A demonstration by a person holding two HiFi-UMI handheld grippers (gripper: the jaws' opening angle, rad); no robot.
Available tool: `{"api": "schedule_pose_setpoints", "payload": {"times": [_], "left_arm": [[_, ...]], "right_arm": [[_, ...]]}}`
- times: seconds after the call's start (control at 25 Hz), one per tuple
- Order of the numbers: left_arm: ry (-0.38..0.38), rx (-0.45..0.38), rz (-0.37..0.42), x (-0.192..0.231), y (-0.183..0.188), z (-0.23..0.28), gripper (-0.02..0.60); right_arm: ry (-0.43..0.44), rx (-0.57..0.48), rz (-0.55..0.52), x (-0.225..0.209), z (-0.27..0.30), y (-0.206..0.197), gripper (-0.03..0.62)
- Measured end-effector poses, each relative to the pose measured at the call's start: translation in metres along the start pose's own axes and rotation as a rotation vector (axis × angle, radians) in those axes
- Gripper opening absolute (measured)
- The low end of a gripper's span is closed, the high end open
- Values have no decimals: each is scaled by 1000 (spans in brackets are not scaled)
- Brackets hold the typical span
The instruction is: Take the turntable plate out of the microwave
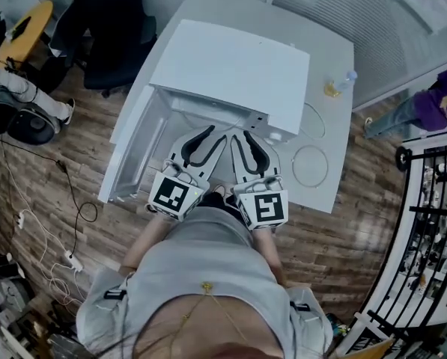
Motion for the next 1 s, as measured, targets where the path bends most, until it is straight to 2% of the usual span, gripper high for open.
{"api": "schedule_pose_setpoints", "payload": {"times": [0.32, 0.52, 1.0], "left_arm": [[43, -5, -2, 5, 2, 11, 121], [20, -17, -7, 10, 4, 16, 121], [-108, -36, -17, 53, -2, 25, 121]], "right_arm": [[52, -16, 5, -12, 7, 3, 92], [44, -28, 12, -14, 8, 5, 92], [-98, -40, 23, -3, 39, 5, 92]]}}
Point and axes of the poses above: the fingertips, and each gripper's own axes: z forward along the fingers, x to its left, y out of its top, the point moved 8 cm from there along -z, backward along the fingers, and after that the axes turned 10 degrees about z, right-handed, at the moved point
